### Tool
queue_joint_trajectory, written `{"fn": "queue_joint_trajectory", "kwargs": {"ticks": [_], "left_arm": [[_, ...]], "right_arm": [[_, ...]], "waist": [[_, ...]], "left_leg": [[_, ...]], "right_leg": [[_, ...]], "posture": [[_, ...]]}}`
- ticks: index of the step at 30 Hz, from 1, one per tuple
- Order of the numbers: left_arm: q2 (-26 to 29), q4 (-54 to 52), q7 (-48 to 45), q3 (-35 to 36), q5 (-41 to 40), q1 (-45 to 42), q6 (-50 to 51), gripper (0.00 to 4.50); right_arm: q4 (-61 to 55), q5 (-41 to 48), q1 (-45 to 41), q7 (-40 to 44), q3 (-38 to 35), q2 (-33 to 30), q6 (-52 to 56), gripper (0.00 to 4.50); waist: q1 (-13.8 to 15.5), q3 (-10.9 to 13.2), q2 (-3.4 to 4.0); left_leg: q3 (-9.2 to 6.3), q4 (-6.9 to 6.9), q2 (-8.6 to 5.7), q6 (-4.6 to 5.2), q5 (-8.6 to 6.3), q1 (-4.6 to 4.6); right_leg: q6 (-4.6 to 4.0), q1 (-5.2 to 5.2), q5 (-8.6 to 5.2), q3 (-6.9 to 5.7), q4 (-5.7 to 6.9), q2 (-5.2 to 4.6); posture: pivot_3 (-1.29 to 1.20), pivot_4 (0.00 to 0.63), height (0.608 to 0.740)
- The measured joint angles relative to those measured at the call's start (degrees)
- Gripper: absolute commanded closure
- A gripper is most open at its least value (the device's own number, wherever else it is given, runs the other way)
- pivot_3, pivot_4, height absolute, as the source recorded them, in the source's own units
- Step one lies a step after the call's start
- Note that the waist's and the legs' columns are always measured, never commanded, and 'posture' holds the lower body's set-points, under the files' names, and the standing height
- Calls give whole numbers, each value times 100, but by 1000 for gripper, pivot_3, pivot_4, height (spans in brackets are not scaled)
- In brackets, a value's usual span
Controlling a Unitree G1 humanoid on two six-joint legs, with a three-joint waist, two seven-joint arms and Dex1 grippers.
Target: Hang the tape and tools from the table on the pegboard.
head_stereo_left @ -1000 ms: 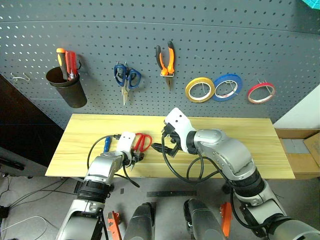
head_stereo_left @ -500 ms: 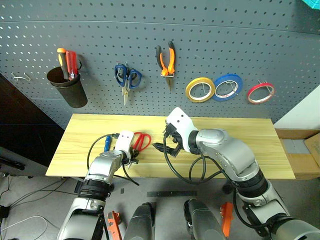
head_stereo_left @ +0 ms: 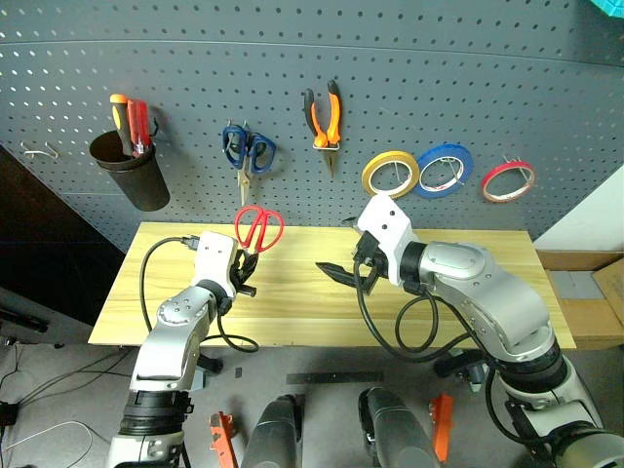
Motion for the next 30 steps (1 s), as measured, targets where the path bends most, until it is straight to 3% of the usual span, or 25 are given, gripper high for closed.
{"fn": "queue_joint_trajectory", "kwargs": {"ticks": [6, 13, 21, 30], "left_arm": [[296, -938, -65, -26, 411, 553, -983, 3419], [288, -1247, 320, -1, 942, 535, -1855, 3419], [294, -1035, 426, 192, 1011, 57, -2065, 3419], [273, -21, 306, 88, 1015, -653, -2233, 3419]], "right_arm": [[-10, 199, 13, 318, -103, -3, -684, 0], [297, 296, -66, 317, -397, 131, -1228, 0], [485, 295, -119, 316, -413, 144, -1235, 0], [631, 272, -242, 291, -408, 155, -1235, 0]], "waist": [[12, 0, 0], [26, 0, 1], [32, 0, 1], [29, 0, 1]], "left_leg": [[3, 1, 2, 0, 0, 0], [2, 2, 2, 1, 0, 3], [4, 2, 1, 1, 0, 3], [2, 2, -1, 1, 0, 3]], "right_leg": [[0, 10, -1, -5, -8, 5], [0, 28, -1, -11, -28, 6], [0, 29, -1, -16, -25, 8], [0, 29, -1, -19, -23, 8]], "posture": [[-47, 211, 740], [-41, 206, 740], [-40, 202, 740], [-54, 205, 740]]}}
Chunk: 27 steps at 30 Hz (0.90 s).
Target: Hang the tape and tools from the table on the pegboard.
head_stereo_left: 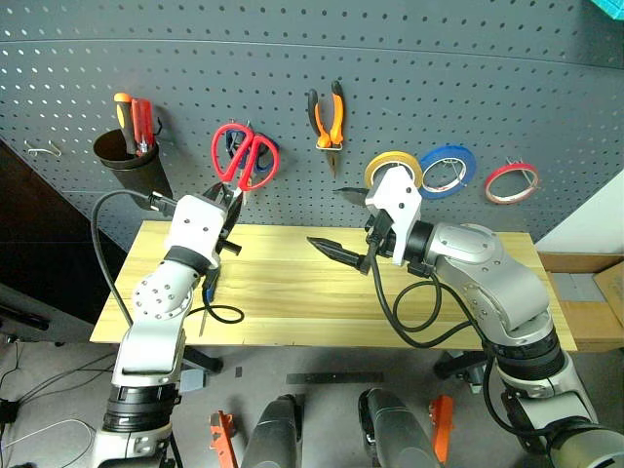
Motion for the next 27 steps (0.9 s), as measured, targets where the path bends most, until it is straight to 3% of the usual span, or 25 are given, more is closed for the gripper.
{"fn": "queue_joint_trajectory", "kwargs": {"ticks": [13, 21, 27], "left_arm": [[-226, 623, 42, -110, 7, -342, -72, 3419], [-264, 664, 43, -130, 46, -273, -2, 859], [-210, 862, 98, -216, 318, 530, 276, 859]], "right_arm": [[3, 18, -12, -106, -21, 138, -28, 0], [3, 17, -25, -127, -25, 219, -89, 0], [1, -49, 426, -403, 176, 257, 158, 0]], "waist": [[-12, 0, 0], [-18, 0, 0], [-23, 2, 3]], "left_leg": [[-1, 0, 0, 0, 0, 0], [-1, -1, 0, 0, 0, 1], [-4, -7, 3, 1, -1, 4]], "right_leg": [[0, 0, 0, 0, 2, 0], [0, 0, 0, 2, 3, 0], [0, -2, 0, 0, 4, 0]], "posture": [[-61, 209, 740], [-63, 215, 740], [-59, 226, 740]]}}
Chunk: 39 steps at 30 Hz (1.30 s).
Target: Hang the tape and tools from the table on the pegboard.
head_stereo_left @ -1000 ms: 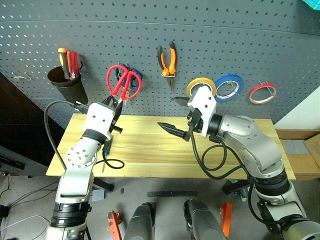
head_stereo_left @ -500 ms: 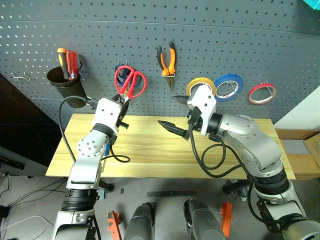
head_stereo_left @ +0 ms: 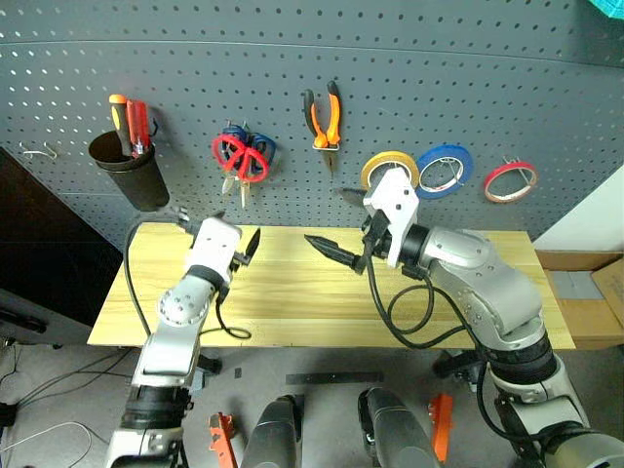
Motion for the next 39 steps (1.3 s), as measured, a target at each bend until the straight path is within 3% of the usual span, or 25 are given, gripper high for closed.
{"fn": "queue_joint_trajectory", "kwargs": {"ticks": [7, 11, 19, 22, 29, 35, 39], "left_arm": [[104, 413, -117, 601, -580, -3, 1404, 859], [326, 1210, -128, 934, -842, -442, 2351, 859], [558, 3102, -660, 712, -1023, -1640, 3033, 859], [576, 3726, -729, 611, -987, -1954, 2985, 1467], [640, 4675, -677, 578, -951, -2407, 2631, 3978], [657, 4694, -526, 736, -1046, -2331, 2540, 4027], [590, 4095, -533, 922, -1240, -1960, 2378, 4027]], "right_arm": [[-87, -133, 228, -646, 698, 477, 1342, 0], [-53, -152, -6, -947, 954, 827, 2341, 0], [471, -164, -682, -1162, 935, 1416, 2726, 0], [630, -173, -870, -1187, 929, 1457, 2694, 0], [791, -182, -1130, -1188, 937, 1483, 2539, 0], [848, -225, -1301, -1176, 941, 1478, 2430, 0], [849, -216, -1356, -1077, 936, 1388, 2366, 0]], "waist": [[-20, 1, 2], [-12, 2, 3], [9, 2, 2], [-1, 2, 2], [-13, 2, 2], [-32, 2, 2], [-40, 2, 1]], "left_leg": [[-13, 5, 4, 0, 0, 5], [-15, 6, 3, 0, 1, 6], [-14, 1, -3, -1, 0, 6], [-16, -6, -1, -1, 0, 6], [-19, -11, -1, -2, 0, 5], [-22, -12, -1, -2, 0, 6], [-24, -16, -1, -2, 0, 2]], "right_leg": [[1, 1, -2, 1, 3, 4], [2, 1, -2, -2, 6, 6], [1, 6, -1, -14, -1, 1], [0, 1, -1, -13, 0, 1], [0, -3, -1, -7, -1, -4], [0, -5, 0, -5, 0, -5], [-1, -11, 0, -4, -1, -15]], "posture": [[-49, 241, 740], [-40, 240, 740], [-58, 240, 740], [-58, 240, 740], [-74, 231, 740], [-72, 220, 740], [-74, 216, 740]]}}
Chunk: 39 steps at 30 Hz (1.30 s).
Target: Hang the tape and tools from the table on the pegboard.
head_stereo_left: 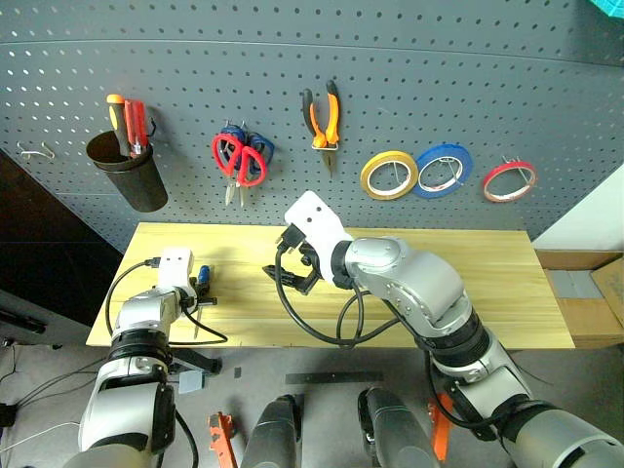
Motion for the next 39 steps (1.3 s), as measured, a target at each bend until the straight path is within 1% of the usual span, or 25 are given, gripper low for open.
{"fn": "queue_joint_trajectory", "kwargs": {"ticks": [1, 4, 6, 10, 12, 15, 19, 24, 27, 29, 32, 36, 39], "left_arm": [[-5, -327, -93, -1, -54, 139, -83, 4027], [-4, -1454, -216, 69, -234, 438, -166, 4027], [34, -2320, -223, 177, -407, 666, -118, 4027], [223, -3779, -579, 281, -745, 1343, 21, 4027], [284, -4195, -695, 283, -834, 1538, 22, 4027], [335, -4827, -641, 430, -846, 1524, -343, 4027], [552, -5198, -311, 695, -699, 1056, -922, 4027], [658, -5063, 194, 823, -429, 201, -1603, 4027], [741, -4517, 516, 1041, -405, -518, -1923, 4027], [834, -4005, 570, 1121, -402, -856, -2200, 4027], [897, -2959, 530, 1118, -363, -1217, -2749, 4027], [888, -1849, 515, 1020, -280, -1376, -3333, 4027], [885, -1312, 563, 980, -178, -1433, -3760, 4027]], "right_arm": [[-18, 30, -7, 66, -1, -75, -1, 0], [-178, 70, -40, 318, -7, -360, -55, 0], [-312, 68, -80, 513, -7, -579, -279, 0], [-517, 32, -114, 1007, -7, -959, -1291, 0], [-524, 13, -114, 1131, -7, -1003, -1597, 0], [-504, -21, -126, 1317, -11, -1000, -2174, 0], [-353, 33, -241, 1546, -97, -934, -2595, 0], [27, 57, -417, 1681, -315, -814, -2882, 0], [183, 52, -508, 1714, -403, -734, -3020, 0], [300, 45, -537, 1706, -463, -646, -3115, 0], [552, 11, -673, 1573, -551, -465, -3268, 0], [667, -3, -910, 1479, -641, -264, -3279, 0], [676, -9, -935, 1483, -640, -210, -3291, 0]], "waist": [[1, 0, 0], [31, -1, -2], [28, -1, -2], [-13, -2, -2], [-22, -1, -2], [6, -2, -3], [46, -4, -6], [88, -6, -9], [90, -10, -15], [87, -11, -15], [86, -12, -15], [83, -14, -19], [77, -21, -32]], "left_leg": [[0, 0, 0, 0, 0, -6], [0, 1, -7, -1, 0, -21], [8, -1, -9, 0, 0, -24], [16, -17, -7, 0, 0, -23], [16, -23, -6, 0, 1, -23], [14, -24, -7, -1, 2, -24], [16, -21, -11, -1, 2, -23], [17, -19, -12, -1, 2, -25], [25, -17, -9, -2, 3, -25], [32, -17, -10, -2, 3, -25], [36, -13, -12, -2, 3, -25], [35, -11, -10, -2, 3, -29], [34, -3, -11, -1, 2, -40]], "right_leg": [[-1, -7, 0, 0, 0, -19], [-1, -27, 1, -2, 1, -34], [-1, -34, 1, 0, 1, -41], [0, -40, 0, 4, -5, -39], [-1, -45, 0, 3, -5, -38], [-1, -42, 0, 0, -4, -37], [-1, -39, 0, 0, -4, -28], [-1, -39, 0, -3, -5, -14], [-1, -40, 1, -2, -2, -6], [-1, -43, 1, -1, 0, -5], [-1, -44, 1, 1, 5, -5], [-1, -49, 1, -1, 6, -5], [-2, -55, 1, -3, 5, -7]], "posture": [[-74, 212, 740], [-67, 206, 740], [-66, 206, 740], [-50, 202, 740], [-39, 196, 740], [-24, 190, 740], [-10, 178, 740], [-1, 161, 740], [-1, 157, 740], [-8, 156, 740], [-18, 157, 740], [-29, 159, 740], [-37, 160, 740]]}}
